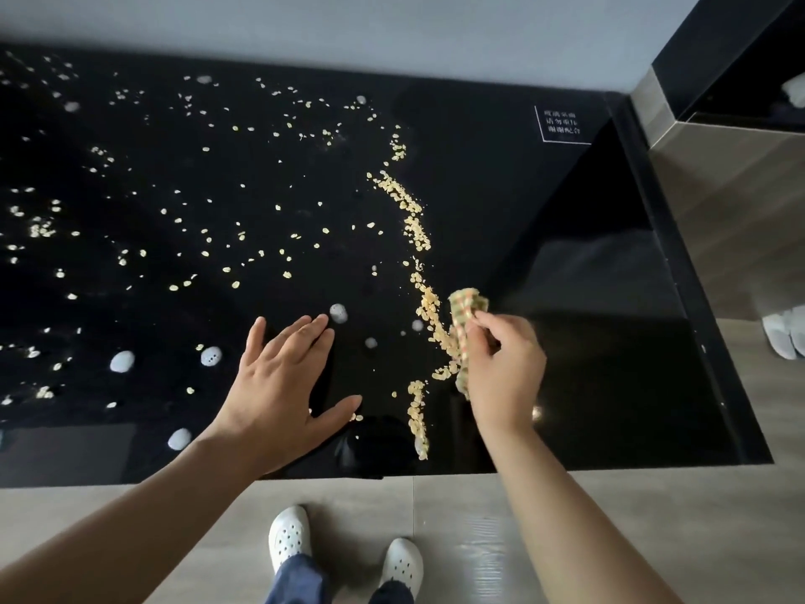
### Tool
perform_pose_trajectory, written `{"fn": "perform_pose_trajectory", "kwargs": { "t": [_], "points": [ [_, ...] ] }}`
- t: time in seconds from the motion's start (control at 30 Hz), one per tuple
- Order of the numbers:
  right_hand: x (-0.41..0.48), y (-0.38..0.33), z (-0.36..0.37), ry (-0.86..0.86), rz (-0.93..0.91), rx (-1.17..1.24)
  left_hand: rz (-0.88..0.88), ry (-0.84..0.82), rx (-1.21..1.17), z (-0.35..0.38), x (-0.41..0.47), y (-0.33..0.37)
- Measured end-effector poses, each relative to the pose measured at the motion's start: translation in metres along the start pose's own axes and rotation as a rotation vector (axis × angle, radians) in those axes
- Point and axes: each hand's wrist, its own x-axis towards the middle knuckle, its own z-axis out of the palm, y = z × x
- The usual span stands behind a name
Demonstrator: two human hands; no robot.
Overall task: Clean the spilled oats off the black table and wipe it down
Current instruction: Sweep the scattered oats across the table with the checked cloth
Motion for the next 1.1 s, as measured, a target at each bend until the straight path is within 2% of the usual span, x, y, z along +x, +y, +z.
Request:
{"fn": "perform_pose_trajectory", "kwargs": {
  "t": [0.23, 0.47, 0.6, 0.8, 0.97, 1.1],
  "points": [
    [-0.029, -0.031, 0.012, -0.163, -0.038, 0.141, 0.077, 0.05, -0.036, -0.003, 0.004, -0.012],
    [0.038, -0.015, -0.003, -0.033, 0.08, 0.036, 0.133, 0.076, -0.047, -0.003, 0.01, -0.019],
    [0.034, -0.013, 0.02, -0.025, 0.058, -0.045, 0.144, 0.071, -0.074, -0.007, 0.015, -0.021],
    [0.002, -0.048, 0.041, -0.247, -0.104, 0.032, 0.198, 0.014, -0.124, -0.016, 0.017, -0.033],
    [0.04, -0.043, 0.023, -0.054, -0.002, 0.04, 0.117, 0.177, -0.319, -0.025, 0.027, -0.045],
    [0.079, -0.03, 0.031, 0.013, 0.062, -0.082, 0.066, 0.118, -0.225, -0.031, 0.039, -0.054]
  ]
}}
